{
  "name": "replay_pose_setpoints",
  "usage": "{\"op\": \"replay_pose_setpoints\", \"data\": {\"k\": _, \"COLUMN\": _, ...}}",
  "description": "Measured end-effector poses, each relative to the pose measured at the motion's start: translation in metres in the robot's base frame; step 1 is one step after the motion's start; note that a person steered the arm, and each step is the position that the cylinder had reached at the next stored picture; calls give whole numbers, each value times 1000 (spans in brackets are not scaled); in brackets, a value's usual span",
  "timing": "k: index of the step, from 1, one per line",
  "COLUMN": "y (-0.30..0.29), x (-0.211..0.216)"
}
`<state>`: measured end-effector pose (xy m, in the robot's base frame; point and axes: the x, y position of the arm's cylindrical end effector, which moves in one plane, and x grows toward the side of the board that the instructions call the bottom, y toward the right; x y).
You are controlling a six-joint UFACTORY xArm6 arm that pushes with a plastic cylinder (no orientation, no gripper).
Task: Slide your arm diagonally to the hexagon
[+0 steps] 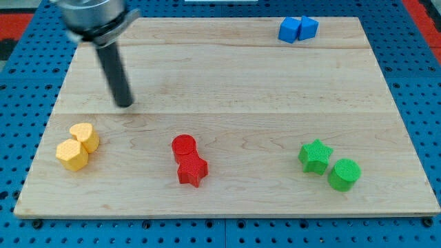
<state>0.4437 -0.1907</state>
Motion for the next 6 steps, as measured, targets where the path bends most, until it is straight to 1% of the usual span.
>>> {"op": "replay_pose_setpoints", "data": {"k": 1, "y": -73, "x": 40}}
{"op": "replay_pose_setpoints", "data": {"k": 2, "y": -114, "x": 34}}
{"op": "replay_pose_setpoints", "data": {"k": 3, "y": -114, "x": 34}}
{"op": "replay_pose_setpoints", "data": {"k": 4, "y": -114, "x": 92}}
{"op": "replay_pose_setpoints", "data": {"k": 5, "y": -114, "x": 173}}
{"op": "replay_pose_setpoints", "data": {"k": 6, "y": -74, "x": 162}}
